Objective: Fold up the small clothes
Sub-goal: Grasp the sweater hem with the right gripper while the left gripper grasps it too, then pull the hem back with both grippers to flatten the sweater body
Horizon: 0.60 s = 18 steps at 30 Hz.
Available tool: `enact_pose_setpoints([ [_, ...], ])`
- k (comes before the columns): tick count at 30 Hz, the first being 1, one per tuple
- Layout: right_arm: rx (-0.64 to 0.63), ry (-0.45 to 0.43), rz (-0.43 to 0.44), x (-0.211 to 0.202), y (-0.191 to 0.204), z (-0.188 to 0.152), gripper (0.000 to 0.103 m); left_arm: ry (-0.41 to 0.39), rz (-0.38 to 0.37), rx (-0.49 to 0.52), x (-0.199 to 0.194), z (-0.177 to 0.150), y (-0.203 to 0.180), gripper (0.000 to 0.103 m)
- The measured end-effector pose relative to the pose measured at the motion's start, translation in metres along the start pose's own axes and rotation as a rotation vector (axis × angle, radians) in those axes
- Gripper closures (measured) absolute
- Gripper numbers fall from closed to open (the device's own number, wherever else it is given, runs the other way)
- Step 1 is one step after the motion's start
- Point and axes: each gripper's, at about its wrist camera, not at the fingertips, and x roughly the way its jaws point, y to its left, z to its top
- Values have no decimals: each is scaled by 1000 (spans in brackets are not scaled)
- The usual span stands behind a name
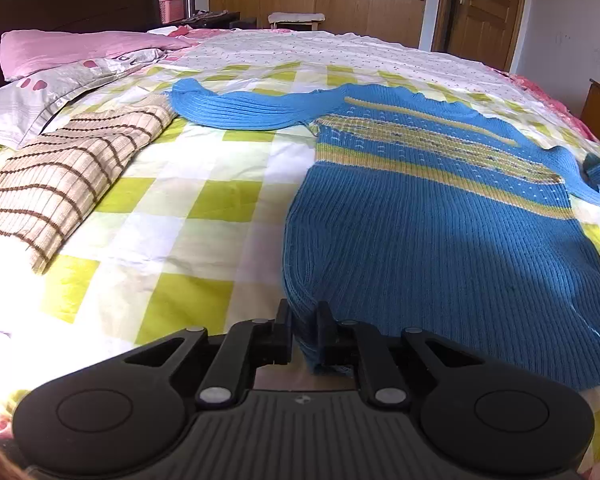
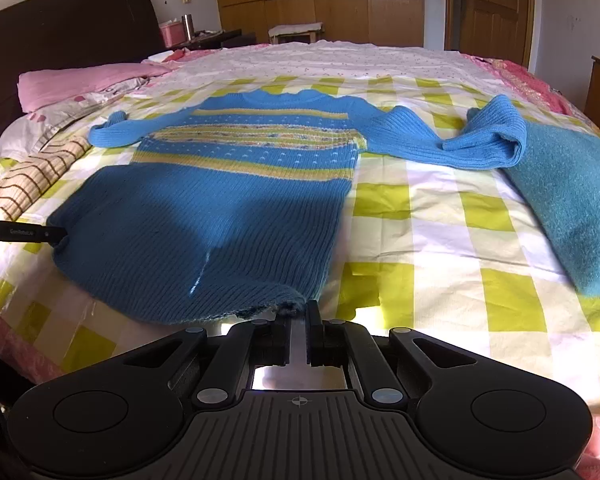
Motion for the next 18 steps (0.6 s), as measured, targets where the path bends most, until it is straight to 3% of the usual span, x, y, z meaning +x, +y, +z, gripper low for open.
enact_pose_setpoints([
  [4, 25, 42, -2, -3, -2, -3, 98, 6, 6, -4, -4, -4, 8, 86],
  [8, 3, 61, -29, -9, 3, -5, 89, -5, 3, 20, -13, -7, 9, 86],
  [14, 0, 9, -48, -30, 7, -2, 89, -29, -3, 31, -28, -8, 10, 84],
  [18, -8, -37, -52, -33, 13, 5, 89, -70, -11, 45, -38, -3, 3, 76],
])
